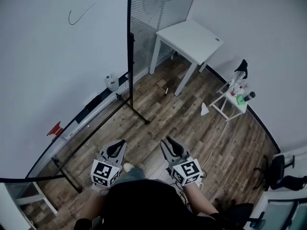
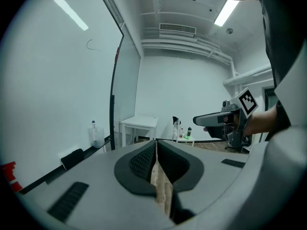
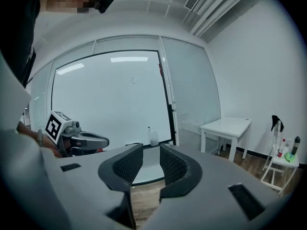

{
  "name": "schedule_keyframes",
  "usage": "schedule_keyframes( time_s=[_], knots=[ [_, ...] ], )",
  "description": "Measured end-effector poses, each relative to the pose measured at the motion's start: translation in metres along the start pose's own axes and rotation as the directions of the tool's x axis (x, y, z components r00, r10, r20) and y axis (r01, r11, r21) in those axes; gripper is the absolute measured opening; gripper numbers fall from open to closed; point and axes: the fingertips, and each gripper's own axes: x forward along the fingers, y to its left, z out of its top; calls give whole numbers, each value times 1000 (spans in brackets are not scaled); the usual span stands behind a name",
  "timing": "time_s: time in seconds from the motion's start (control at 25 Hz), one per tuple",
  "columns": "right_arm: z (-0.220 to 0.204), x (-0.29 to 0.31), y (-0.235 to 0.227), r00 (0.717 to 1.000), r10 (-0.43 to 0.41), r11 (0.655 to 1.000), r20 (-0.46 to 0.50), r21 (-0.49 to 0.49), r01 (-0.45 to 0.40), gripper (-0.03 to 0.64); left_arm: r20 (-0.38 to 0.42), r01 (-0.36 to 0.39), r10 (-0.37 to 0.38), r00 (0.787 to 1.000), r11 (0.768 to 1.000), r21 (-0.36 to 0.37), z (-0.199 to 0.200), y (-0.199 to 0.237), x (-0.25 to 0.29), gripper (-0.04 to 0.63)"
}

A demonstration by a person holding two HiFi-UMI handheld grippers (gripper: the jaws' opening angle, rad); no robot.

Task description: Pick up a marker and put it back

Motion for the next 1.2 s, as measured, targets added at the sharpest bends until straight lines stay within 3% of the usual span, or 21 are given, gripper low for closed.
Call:
schedule_keyframes(
  time_s=[0.4,0.64,0.8,1.2],
  knots=[
    [43,149,-1,981,192,978,-28,-83,-194,137,9,-184,184,983,982,-52,6,82,-4,26],
    [65,230,5,943,326,932,-61,-148,-332,147,-31,-344,342,939,937,-59,-1,99,-22,26],
    [75,286,7,911,397,885,-112,-216,-412,150,-59,-469,466,883,876,-109,-7,119,-26,26],
    [74,406,26,795,523,714,-306,-351,-605,150,-136,-711,700,701,668,-220,-16,164,-23,26]
  ],
)
